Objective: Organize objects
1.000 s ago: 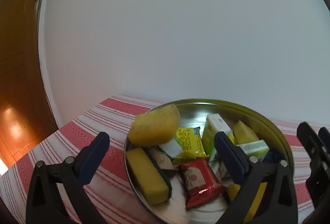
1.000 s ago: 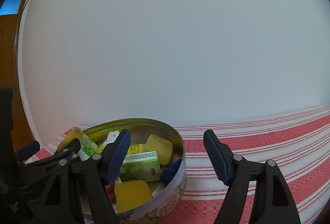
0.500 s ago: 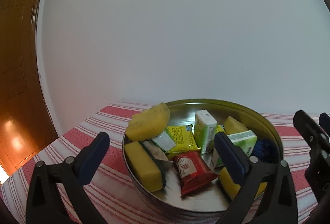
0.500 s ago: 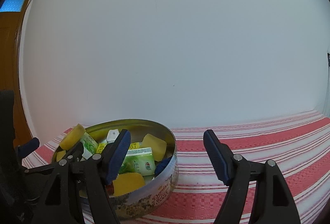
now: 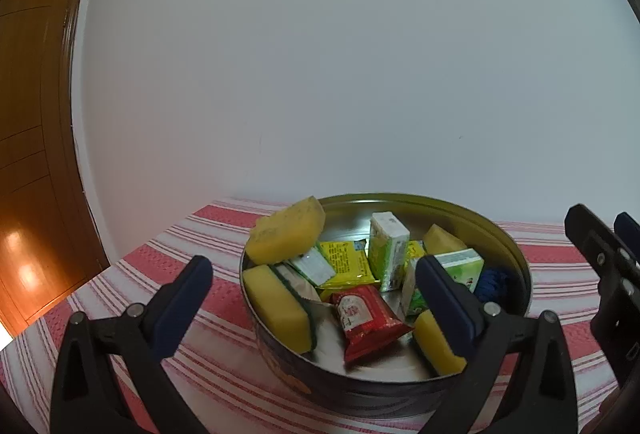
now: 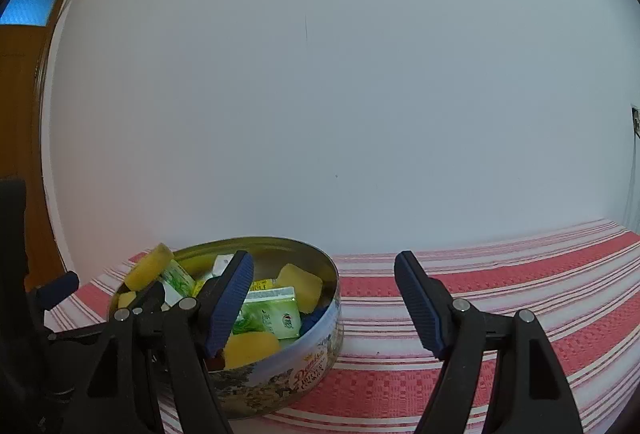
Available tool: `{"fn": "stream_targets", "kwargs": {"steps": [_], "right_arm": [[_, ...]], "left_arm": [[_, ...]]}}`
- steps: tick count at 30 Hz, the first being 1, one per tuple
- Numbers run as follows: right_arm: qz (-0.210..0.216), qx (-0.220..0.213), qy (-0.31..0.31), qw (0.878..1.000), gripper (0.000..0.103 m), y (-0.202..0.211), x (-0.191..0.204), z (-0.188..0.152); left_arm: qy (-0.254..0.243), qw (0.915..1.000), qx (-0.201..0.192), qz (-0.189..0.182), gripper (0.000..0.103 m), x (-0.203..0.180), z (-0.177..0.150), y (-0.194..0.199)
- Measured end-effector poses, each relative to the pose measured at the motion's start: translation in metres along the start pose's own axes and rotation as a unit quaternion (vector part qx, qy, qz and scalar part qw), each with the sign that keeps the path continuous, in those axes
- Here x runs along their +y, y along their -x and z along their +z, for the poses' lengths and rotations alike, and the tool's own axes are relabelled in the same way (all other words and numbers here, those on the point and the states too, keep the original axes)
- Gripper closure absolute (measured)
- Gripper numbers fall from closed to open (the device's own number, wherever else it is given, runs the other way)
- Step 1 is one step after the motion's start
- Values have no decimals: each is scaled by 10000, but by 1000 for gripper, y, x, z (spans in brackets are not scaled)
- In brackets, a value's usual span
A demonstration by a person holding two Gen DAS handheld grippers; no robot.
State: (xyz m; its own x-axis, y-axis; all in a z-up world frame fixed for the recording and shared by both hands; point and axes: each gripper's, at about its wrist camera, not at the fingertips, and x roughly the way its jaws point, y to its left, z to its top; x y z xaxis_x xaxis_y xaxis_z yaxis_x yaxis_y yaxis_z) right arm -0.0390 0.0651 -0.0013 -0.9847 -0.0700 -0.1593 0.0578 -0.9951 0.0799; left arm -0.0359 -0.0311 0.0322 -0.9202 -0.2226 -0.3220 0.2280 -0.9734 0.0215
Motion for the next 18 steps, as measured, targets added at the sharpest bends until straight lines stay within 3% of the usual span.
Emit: {"fn": "stream_targets", "kwargs": {"steps": [18], "right_arm": [[-32,-47,20,10000,28,-15,19,-13]], "left_arm": [[-114,9999,52,-82,0,-4,-2,3]]}}
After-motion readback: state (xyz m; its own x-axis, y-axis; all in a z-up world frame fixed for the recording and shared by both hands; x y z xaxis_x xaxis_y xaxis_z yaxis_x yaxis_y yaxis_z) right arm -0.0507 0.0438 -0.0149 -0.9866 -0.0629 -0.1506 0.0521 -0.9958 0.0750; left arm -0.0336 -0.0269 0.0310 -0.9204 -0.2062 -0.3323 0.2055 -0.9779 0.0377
